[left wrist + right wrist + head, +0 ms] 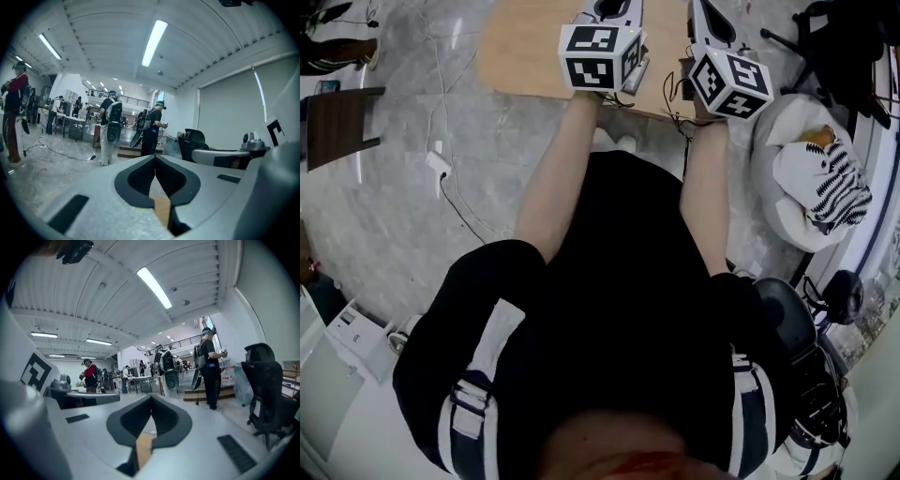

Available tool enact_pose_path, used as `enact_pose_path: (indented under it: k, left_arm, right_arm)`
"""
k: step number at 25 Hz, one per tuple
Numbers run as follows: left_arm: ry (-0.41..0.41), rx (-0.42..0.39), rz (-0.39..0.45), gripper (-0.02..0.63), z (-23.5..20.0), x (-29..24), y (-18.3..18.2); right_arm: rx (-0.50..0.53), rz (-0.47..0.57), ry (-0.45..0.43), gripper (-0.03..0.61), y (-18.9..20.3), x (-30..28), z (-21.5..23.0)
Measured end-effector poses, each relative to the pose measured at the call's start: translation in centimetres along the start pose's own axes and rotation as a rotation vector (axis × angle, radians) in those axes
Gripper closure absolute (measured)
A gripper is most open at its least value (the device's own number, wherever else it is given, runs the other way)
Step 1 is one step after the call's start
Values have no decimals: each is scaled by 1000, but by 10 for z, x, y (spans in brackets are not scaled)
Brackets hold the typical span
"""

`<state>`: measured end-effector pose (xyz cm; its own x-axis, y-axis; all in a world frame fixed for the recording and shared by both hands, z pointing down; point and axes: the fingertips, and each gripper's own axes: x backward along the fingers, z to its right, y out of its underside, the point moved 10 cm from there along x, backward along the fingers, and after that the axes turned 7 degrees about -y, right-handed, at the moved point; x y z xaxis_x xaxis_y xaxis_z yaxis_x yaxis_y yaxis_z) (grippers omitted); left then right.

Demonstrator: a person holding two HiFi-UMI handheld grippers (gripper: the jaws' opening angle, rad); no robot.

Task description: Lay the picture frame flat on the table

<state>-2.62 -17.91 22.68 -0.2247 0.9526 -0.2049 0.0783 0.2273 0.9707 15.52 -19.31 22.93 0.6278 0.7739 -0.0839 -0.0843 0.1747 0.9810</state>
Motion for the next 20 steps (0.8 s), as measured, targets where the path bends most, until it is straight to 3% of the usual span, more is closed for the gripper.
enact_pose_path:
  k: [20]
  left_arm:
    - [-61, -20, 27, 604, -4, 8, -6]
  right_arm:
    - [34, 7, -22, 568, 1, -1, -10]
